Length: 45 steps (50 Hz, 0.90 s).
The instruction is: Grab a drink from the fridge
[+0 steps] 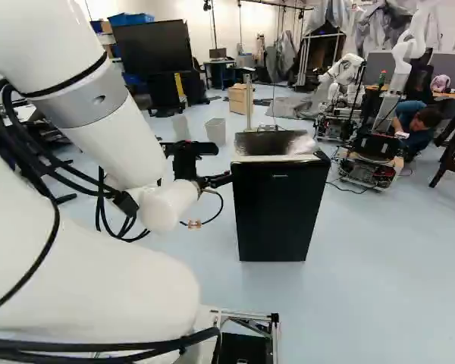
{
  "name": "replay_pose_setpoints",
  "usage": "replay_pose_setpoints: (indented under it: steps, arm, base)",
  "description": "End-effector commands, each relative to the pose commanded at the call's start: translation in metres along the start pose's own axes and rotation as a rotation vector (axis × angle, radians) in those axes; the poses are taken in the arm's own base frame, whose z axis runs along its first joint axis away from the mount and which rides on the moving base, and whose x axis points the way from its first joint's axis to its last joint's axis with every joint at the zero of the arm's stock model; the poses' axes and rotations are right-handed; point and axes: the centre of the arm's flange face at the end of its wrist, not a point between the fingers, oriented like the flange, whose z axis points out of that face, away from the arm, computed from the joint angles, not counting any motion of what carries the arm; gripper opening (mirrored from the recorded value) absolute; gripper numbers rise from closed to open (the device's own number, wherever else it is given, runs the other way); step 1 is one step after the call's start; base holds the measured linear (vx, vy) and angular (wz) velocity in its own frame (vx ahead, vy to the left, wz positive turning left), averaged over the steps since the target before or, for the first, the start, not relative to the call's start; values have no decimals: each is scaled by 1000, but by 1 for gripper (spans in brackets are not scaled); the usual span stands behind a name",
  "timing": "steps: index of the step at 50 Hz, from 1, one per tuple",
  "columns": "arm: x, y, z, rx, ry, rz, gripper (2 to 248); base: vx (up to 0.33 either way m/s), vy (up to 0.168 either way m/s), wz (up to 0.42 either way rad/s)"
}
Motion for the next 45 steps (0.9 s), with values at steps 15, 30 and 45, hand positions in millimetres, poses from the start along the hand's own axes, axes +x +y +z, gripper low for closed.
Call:
replay_pose_setpoints:
  steps: [15,30,45]
  arm:
    - [4,-5,9,6,-4,4,247]
    - [13,-11,26,-27,-3,48,247]
    - [22,-21,41,-74,21,108,247]
  base:
    - [7,4,3]
    - [0,0,0]
    - [0,0,0]
